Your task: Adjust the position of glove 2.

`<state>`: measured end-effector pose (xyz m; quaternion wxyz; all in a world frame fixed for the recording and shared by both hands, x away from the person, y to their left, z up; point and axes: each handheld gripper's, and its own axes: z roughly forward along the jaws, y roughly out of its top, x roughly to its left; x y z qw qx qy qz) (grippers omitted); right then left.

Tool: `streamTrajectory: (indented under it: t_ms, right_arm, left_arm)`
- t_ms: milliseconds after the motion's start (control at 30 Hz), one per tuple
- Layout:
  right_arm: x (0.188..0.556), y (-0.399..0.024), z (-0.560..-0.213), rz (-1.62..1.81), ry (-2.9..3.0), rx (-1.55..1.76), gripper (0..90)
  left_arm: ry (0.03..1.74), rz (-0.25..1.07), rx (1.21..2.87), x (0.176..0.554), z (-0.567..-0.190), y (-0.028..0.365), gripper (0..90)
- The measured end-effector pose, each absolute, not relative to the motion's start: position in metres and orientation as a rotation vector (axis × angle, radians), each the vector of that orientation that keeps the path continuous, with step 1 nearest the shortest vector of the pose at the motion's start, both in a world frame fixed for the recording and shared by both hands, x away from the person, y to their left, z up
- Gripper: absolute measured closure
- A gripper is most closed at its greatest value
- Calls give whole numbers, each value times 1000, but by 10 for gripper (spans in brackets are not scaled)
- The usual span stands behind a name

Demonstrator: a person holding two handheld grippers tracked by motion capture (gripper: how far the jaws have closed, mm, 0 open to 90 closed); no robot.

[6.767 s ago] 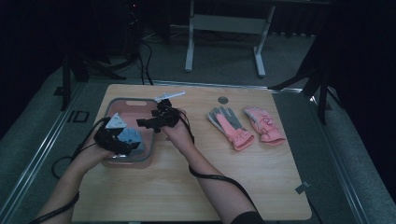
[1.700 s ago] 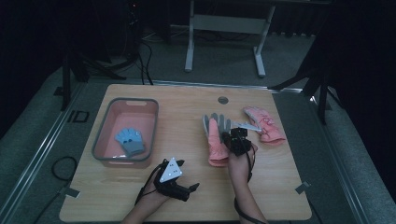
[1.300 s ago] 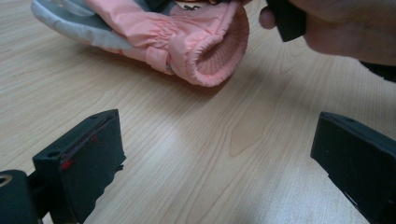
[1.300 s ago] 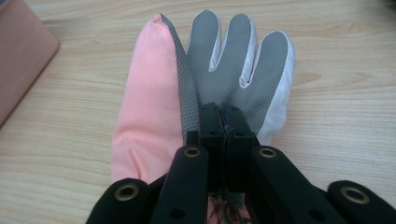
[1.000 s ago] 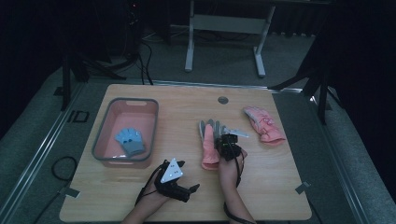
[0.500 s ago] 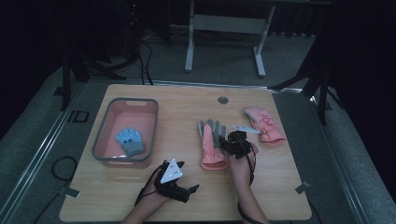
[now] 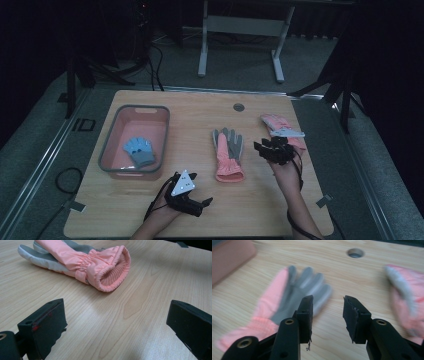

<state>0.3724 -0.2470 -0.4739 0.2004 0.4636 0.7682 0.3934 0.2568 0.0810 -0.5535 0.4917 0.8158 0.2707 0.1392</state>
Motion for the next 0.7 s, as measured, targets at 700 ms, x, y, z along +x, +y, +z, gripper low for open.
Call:
streamTrajectory:
  t_ms: [700]
  right_arm:
    - [441, -347, -467, 1066, 2101, 1264, 587]
  left_arm:
    - [660, 334, 1973, 254, -554, 85, 27]
